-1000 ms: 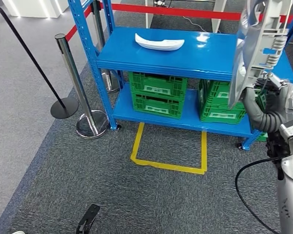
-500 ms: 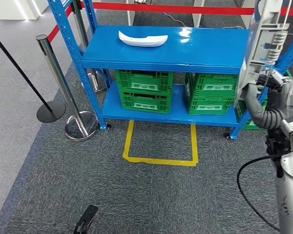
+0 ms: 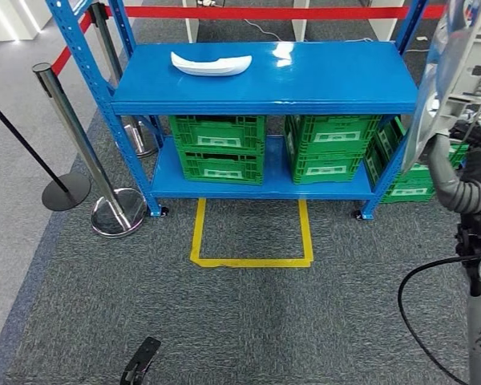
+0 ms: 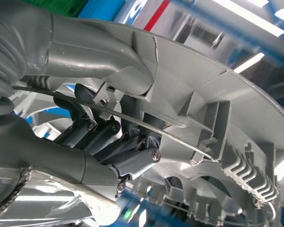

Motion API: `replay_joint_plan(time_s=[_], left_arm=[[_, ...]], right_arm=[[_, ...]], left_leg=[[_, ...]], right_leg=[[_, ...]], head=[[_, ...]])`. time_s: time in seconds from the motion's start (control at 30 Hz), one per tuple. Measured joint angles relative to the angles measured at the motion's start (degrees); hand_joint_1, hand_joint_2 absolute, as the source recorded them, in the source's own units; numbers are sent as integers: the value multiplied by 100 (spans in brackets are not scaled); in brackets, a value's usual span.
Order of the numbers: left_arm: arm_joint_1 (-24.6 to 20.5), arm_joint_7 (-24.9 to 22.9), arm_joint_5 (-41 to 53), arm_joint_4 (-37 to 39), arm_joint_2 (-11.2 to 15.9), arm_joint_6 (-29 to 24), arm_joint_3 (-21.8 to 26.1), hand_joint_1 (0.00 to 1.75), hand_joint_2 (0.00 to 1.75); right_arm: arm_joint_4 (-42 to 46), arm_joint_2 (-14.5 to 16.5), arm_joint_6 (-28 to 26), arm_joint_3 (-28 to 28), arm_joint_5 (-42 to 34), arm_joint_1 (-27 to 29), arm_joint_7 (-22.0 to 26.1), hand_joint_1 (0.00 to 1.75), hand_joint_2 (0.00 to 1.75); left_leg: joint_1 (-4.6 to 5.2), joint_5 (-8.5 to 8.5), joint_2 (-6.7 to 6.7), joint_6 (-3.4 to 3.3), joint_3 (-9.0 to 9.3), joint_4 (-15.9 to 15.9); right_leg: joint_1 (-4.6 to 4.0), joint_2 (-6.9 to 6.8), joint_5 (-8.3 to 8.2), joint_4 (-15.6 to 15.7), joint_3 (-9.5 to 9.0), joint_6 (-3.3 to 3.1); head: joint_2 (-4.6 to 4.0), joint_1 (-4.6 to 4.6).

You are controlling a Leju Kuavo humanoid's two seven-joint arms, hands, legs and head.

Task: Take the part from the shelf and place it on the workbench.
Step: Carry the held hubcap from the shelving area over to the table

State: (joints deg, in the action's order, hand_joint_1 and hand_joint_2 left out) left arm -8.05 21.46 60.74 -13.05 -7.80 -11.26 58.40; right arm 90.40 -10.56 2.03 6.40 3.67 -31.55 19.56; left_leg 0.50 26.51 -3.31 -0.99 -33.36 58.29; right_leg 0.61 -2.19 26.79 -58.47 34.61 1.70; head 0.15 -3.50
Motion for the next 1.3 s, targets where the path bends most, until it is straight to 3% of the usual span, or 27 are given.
replay_joint_plan(time_s=[0.13, 0.2, 0.27, 0.3, 0.33, 0.37, 0.43, 0.5, 0.53, 0.6, 0.67, 0.73, 0.77, 0.8, 0.83, 0.9, 0.97, 1.03, 1.1, 1.17, 1.23, 1.27, 1.3], left_arm=[[4, 0, -1, 0, 5, 0, 2, 0, 175], [10, 1, -3, 0, 22, -1, 2, 0, 175], [38, 3, -10, 0, 51, -7, 2, 0, 175], [53, 4, -13, 0, 63, -9, 2, 0, 175], [68, 5, -13, 0, 69, -11, 2, 0, 175], [73, 7, -11, 0, 76, -10, 2, 0, 175], [79, 10, -5, 0, 94, -9, 1, 0, 175], [93, 14, -4, 0, 109, -11, 1, 0, 175], [97, 18, -4, 0, 109, -14, 1, 0, 175], [97, 24, -7, -1, 117, -15, 2, 0, 175], [102, 28, -8, -2, 122, -15, 2, 0, 175], [121, 28, -9, -1, 121, -15, 2, 0, 175], [129, 28, -9, -1, 118, -14, 2, 0, 175], [133, 28, -11, 0, 116, -14, 2, 0, 175], [134, 28, -16, 0, 113, -13, 2, 0, 175], [131, 29, -32, -1, 114, -4, 2, 0, 175], [139, 33, -57, -2, 123, 5, 5, 0, 175], [154, 42, -74, -2, 133, 9, 13, 0, 175], [161, 50, -78, -2, 152, 11, 25, 0, 175], [171, 56, -79, -2, 168, 14, 42, 0, 175], [196, 64, -83, -2, 169, 18, 65, 0, 175], [209, 77, -87, -2, 171, 20, 78, 0, 175], [218, 95, -90, -2, 174, 22, 89, 0, 175]], right_arm=[[0, -12, -10, -13, 12, 9, -2, 175, 175], [0, -32, -27, -39, 30, 22, -4, 175, 175], [-2, -81, -129, -94, 144, 85, -37, 175, 175], [-4, -107, -197, -127, 216, 132, -49, 175, 175], [-5, -129, -266, -158, 284, 184, -53, 175, 175], [-7, -142, -311, -187, 315, 229, -36, 175, 175], [1, -153, -372, -230, 348, 307, 27, 175, 175], [44, -159, -420, -273, 408, 423, 91, 175, 175], [82, -163, -439, -289, 450, 485, 111, 175, 175], [155, -168, -463, -307, 512, 578, 132, 175, 175], [182, -168, -470, -306, 538, 622, 130, 175, 175], [184, -168, -474, -304, 546, 665, 127, 175, 175], [184, -168, -475, -304, 553, 687, 128, 175, 175], [184, -168, -477, -304, 564, 699, 128, 175, 175], [185, -168, -480, -303, 589, 700, 130, 175, 175], [194, -163, -511, -295, 671, 691, 154, 175, 175], [222, -129, -589, -270, 776, 707, 214, 175, 175], [283, -72, -697, -233, 887, 778, 278, 175, 175], [399, -3, -806, -174, 1023, 861, 320, 175, 175], [516, 72, -899, -87, 1162, 922, 340, 175, 175], [589, 131, -962, 7, 1267, 991, 354, 175, 175], [616, 156, -982, 56, 1307, 1029, 363, 175, 175], [640, 183, -996, 109, 1340, 1063, 376, 175, 175]], left_leg=[[-1, -2, -16, 4, 0, 1], [-11, 70, 8, 31, -23, 73], [-36, 482, 155, 79, -370, 935], [-46, 592, 246, 82, -489, 1242], [-45, 556, 304, 47, -526, 1342], [-36, 313, 387, -14, -362, 955], [-25, 31, 609, -113, -86, 311], [-7, 14, 695, -153, -22, 127], [-6, 9, 646, -154, -8, 63], [-33, -21, 535, -159, 31, -62], [-54, -53, 421, -163, 49, -134], [-53, -56, 312, -169, 36, -135], [-53, -55, 256, -167, 33, -135], [-54, -53, 201, -163, 33, -133], [-58, -47, 153, -154, 37, -127], [-50, -19, 71, -108, 40, -95], [-20, 0, 10, -43, 19, -43], [-4, -7, -58, 9, 4, -20], [-22, 84, -12, 66, -21, 59], [-45, 398, 166, 124, -202, 521], [-53, 760, 265, 149, -526, 1304], [-54, 835, 273, 148, -638, 1573], [-52, 802, 279, 135, -669, 1650]], right_leg=[[-3, 21, -3, -5, 7, -8], [7, 71, -14, -5, 18, -51], [18, 251, -42, -1, 37, -131], [17, 362, -56, 1, 42, -166], [3, 465, -63, 0, 45, -175], [-5, 529, -66, -1, 40, -174], [-3, 611, -84, -2, 65, -144], [31, 688, -122, 1, 122, -80], [42, 727, -140, 9, 147, -44], [31, 623, -72, -74, 240, 6], [22, 388, 217, -559, 483, 45], [34, 279, 539, -1300, 807, 95], [42, 264, 591, -1514, 890, 115], [50, 249, 543, -1522, 871, 132], [57, 218, 397, -1290, 728, 142], [45, 53, 89, -490, 253, 146], [17, -60, -13, -9, -23, 73], [3, -4, -11, 23, -15, -25], [19, 71, -33, 28, 2, -97], [39, 147, -50, 37, 6, -160], [32, 243, -57, 37, 16, -187], [25, 301, -61, 37, 18, -194], [16, 362, -65, 36, 19, -198]], head=[[0, 1], [0, -2], [0, -13], [0, -20], [0, -21], [0, -21], [0, -13], [0, -32], [0, -50], [0, -44], [0, -14], [0, 1], [0, 0], [0, 1], [0, 1], [0, 6], [0, 7], [0, 4], [0, 0], [0, -18], [0, -31], [0, -32], [0, -33]])
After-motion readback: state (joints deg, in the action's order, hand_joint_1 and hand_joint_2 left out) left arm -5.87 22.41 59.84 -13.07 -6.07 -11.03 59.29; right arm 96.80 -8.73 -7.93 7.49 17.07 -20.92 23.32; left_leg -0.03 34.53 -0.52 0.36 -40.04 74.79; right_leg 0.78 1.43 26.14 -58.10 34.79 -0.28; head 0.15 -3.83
